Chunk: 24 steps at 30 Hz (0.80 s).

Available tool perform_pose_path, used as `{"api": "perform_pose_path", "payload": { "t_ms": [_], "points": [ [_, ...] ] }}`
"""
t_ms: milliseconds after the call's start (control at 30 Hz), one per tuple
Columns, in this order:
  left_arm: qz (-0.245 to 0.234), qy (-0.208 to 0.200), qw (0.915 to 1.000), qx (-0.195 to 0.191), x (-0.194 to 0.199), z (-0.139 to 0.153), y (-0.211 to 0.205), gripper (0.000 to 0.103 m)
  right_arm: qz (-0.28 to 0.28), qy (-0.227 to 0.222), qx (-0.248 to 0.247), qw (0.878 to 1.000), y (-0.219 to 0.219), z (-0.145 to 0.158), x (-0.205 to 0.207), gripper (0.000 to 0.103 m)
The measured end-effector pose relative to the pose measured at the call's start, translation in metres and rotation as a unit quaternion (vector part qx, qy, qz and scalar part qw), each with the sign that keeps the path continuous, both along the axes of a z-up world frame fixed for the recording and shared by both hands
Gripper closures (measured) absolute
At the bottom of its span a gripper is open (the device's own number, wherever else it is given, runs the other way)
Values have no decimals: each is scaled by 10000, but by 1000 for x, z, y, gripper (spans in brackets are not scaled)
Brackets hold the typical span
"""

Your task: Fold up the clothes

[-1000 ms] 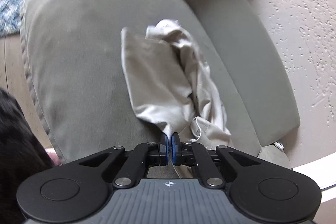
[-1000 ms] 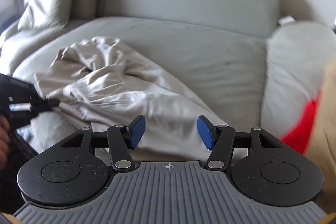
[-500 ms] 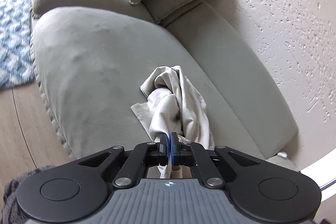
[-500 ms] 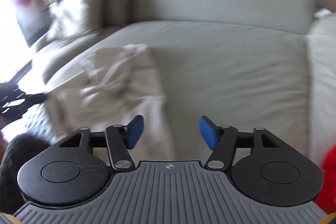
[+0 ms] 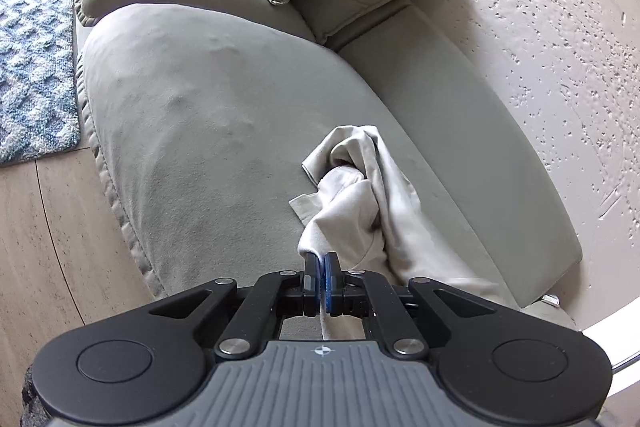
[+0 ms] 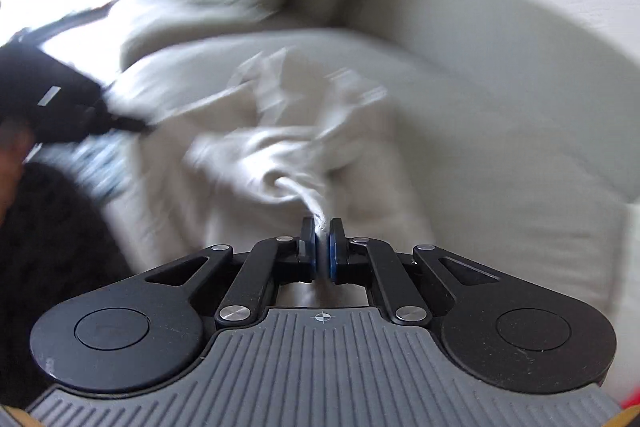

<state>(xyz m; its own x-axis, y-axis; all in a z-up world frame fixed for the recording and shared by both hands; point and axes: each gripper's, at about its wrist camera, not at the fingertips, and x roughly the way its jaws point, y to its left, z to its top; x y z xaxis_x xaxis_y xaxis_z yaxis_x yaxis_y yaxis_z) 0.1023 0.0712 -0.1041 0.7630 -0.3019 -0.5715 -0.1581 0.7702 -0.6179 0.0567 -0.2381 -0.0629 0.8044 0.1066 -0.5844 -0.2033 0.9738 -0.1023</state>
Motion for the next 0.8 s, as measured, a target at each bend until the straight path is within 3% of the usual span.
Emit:
{"api": "perform_pose_path", "payload": {
  "t_ms": [67, 133, 200, 233, 267, 400, 467, 533, 633, 800],
  "points": [
    [-18, -15, 10000, 19, -1, 0, -1, 101, -1325, -375, 547, 9890, -57, 22, -6, 98],
    [-109, -3, 9999, 16, -1, 0, -3, 101, -2764, -536, 1163, 9525, -120, 33, -19, 97],
    [-221, -37, 9997, 129, -1, 1, -9, 101, -3763, -250, 1267, 9175, -164, 28, -30, 74],
    [-238, -32, 9996, 145, -2, 1, -10, 101, -4010, -23, 1192, 9083, -177, 25, -36, 53],
    [-254, -27, 9995, 162, -2, 1, -10, 101, -4117, 123, 1196, 9034, -185, 22, -45, 42],
    [-320, -7, 9992, 229, -2, 1, -13, 101, -3645, 189, 1453, 9196, -186, 17, -89, 41],
    [-352, 3, 9990, 262, -3, 1, -15, 101, -3462, 294, 1742, 9214, -178, 12, -95, 41],
    [-385, 13, 9988, 295, -3, 1, -16, 100, -3284, 480, 2251, 9161, -175, 5, -101, 41],
    [-420, 24, 9986, 306, -4, 0, -14, 100, -3178, 814, 2969, 8968, -172, -12, -97, 49],
    [-459, 22, 9985, 284, -5, 0, -14, 100, -2953, 1255, 3148, 8933, -143, -29, -84, 50]
  ]
}}
